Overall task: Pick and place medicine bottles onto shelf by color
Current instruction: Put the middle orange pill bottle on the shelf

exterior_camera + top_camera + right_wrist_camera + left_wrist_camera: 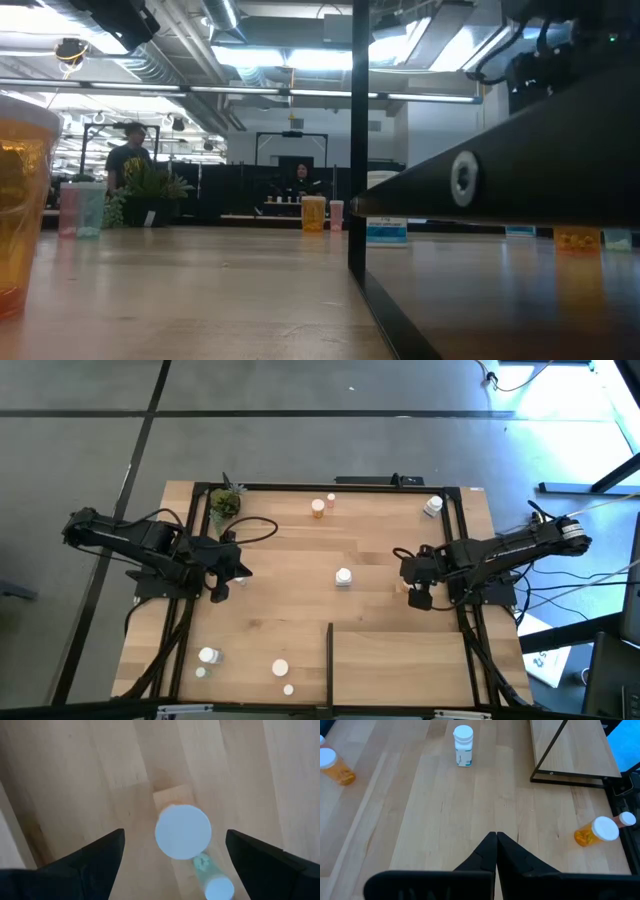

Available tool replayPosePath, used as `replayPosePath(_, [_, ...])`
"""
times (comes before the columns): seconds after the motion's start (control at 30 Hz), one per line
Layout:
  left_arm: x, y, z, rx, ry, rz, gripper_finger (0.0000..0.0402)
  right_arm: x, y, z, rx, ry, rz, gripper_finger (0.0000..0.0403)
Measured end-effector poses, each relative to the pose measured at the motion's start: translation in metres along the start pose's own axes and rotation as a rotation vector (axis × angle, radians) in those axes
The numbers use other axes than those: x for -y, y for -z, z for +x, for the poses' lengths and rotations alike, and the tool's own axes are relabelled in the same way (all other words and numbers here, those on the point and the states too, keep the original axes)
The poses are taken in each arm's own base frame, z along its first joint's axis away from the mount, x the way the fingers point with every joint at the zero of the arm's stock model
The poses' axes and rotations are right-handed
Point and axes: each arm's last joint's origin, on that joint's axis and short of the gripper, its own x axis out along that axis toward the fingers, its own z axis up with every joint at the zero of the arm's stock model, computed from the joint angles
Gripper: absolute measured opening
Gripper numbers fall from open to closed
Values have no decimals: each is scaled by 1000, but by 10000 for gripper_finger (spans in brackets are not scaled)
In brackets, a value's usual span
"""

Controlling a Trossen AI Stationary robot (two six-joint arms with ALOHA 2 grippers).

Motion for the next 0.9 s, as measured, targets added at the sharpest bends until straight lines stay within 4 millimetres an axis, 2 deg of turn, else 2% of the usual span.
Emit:
replayPosePath(0.7, [0,0,0,0,0,0,0,6,14,32,5,46,58,347])
replayPosePath(0.9, [0,0,0,1,0,0,0,7,14,35,6,32,62,331])
